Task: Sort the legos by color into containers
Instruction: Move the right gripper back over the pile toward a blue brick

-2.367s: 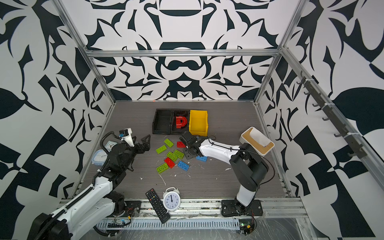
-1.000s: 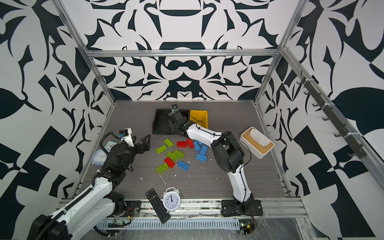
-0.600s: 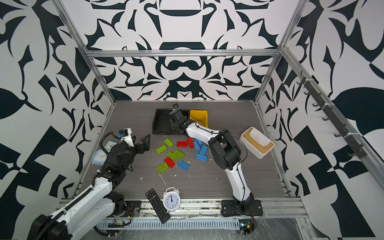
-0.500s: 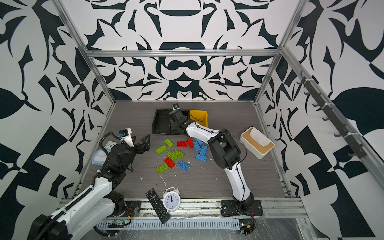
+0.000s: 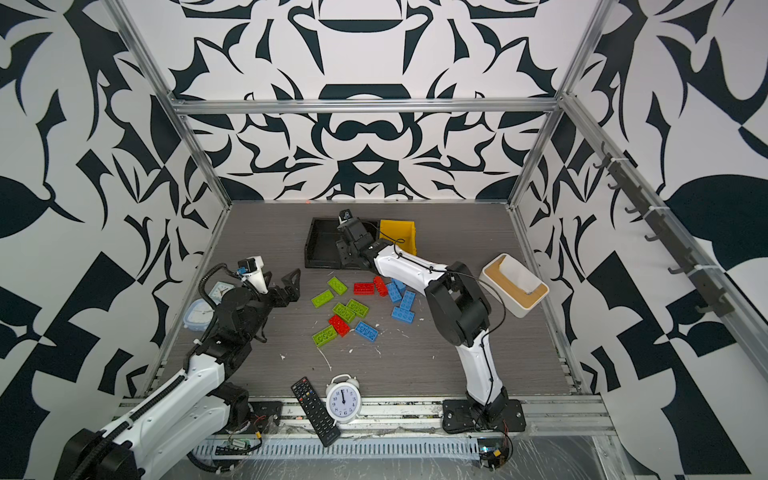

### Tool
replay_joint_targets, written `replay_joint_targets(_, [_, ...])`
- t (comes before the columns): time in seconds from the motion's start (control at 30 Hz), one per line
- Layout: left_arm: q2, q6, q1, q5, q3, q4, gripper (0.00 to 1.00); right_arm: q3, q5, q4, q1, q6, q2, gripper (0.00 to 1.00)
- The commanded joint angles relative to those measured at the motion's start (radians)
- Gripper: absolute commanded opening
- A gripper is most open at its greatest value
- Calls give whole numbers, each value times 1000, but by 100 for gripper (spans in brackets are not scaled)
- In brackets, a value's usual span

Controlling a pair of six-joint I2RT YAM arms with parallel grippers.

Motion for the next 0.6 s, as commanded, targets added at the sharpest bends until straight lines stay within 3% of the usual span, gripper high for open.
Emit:
replay_joint_targets(0.0, [-14,8,4,-18,3,-14,100,-51,-94,-99,57,-91,-150,58])
replay_joint_targets(0.27, [-25,11,4,-22,1,-18,100,-274,-182,-265,101,-164,-387,61])
replay_joint_targets(0.37, [-20,8,4,-16,-1,-11,100,-327,-225,-342,111,-163,-436,61])
replay_joint_targets(0.57, [-8,12,4,-14,6,-15,100,-371,-197,-480,174,-186,-460,59])
